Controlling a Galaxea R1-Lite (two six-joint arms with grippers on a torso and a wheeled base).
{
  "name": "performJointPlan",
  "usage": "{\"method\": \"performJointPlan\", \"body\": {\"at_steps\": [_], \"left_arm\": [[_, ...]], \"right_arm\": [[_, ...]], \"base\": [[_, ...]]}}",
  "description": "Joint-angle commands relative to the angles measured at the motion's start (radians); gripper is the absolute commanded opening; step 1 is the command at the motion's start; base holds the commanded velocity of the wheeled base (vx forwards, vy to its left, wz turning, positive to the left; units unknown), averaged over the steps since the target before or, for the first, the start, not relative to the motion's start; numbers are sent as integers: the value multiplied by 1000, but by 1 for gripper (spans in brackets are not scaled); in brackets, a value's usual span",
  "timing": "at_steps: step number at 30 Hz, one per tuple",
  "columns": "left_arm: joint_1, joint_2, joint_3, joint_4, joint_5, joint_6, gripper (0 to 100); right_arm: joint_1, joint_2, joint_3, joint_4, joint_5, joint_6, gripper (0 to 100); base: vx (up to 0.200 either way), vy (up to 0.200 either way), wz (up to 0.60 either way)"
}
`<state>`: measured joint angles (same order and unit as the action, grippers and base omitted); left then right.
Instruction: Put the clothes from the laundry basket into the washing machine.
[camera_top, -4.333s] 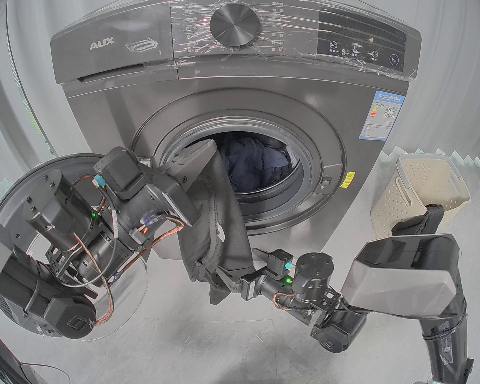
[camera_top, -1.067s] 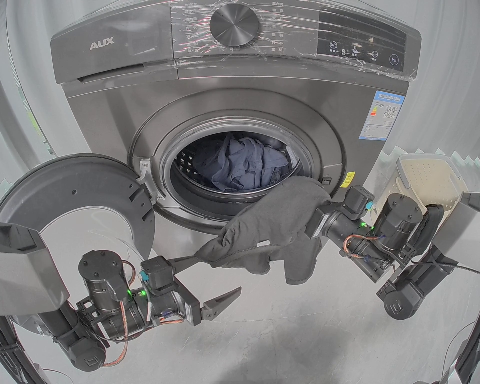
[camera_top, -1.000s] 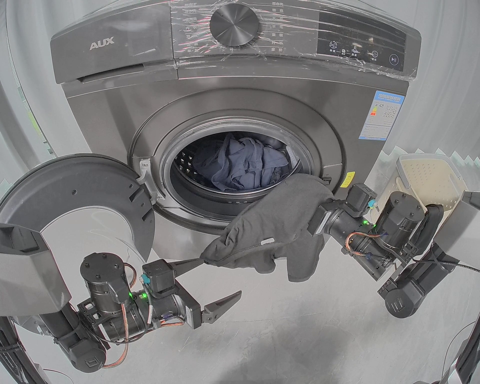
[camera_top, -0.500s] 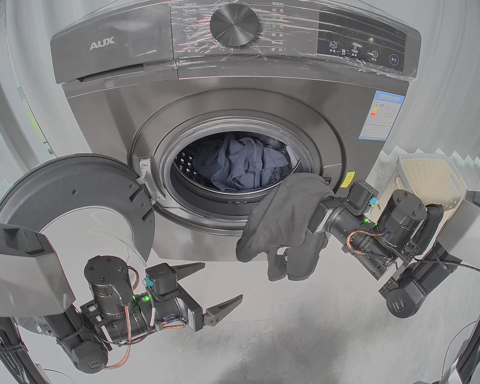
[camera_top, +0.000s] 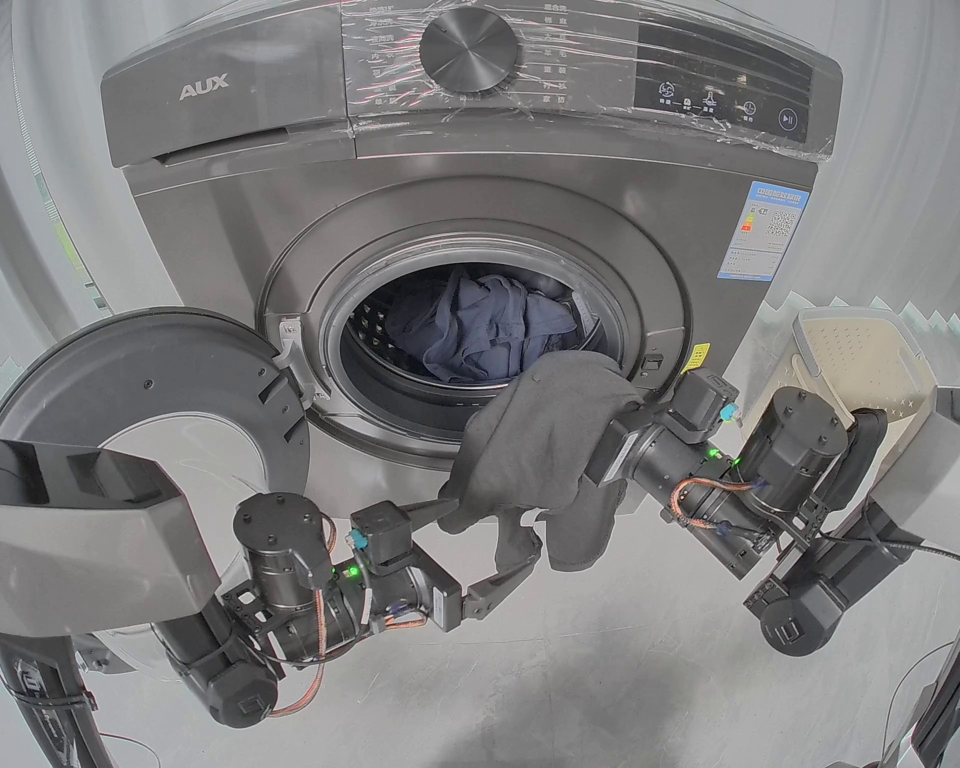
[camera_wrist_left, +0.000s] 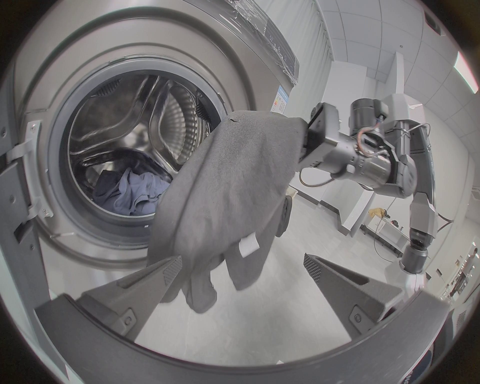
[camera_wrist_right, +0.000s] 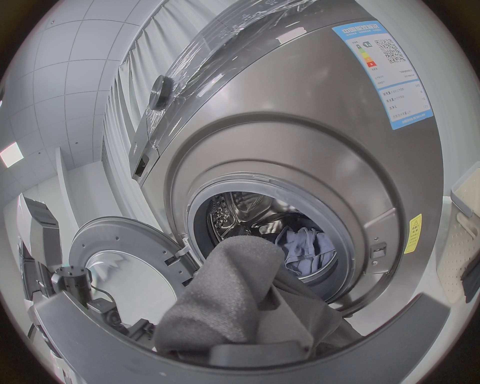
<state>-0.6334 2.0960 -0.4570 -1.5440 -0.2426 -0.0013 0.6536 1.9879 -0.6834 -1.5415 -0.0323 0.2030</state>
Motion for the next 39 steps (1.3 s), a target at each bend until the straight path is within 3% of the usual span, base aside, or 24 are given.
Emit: {"method": "performJointPlan", "body": {"at_steps": [1, 16, 25, 31, 39], "left_arm": [[1, 95, -121, -1, 2, -5, 100], [8, 173, -226, -1, 3, -5, 100], [9, 230, -312, -1, 6, -9, 100], [35, 277, -387, -1, 48, -32, 100], [61, 296, -422, -1, 60, -37, 100]], "right_arm": [[64, 45, -39, 0, -32, 0, 0], [89, 137, -150, 1, -46, -2, 0], [103, 135, -146, 0, -47, 6, 0], [132, 127, -142, 0, -90, 18, 0], [132, 123, -133, 0, -90, 32, 0]], "base": [[0, 0, 0], [0, 0, 0], [0, 0, 0], [0, 0, 0], [0, 0, 0]]}}
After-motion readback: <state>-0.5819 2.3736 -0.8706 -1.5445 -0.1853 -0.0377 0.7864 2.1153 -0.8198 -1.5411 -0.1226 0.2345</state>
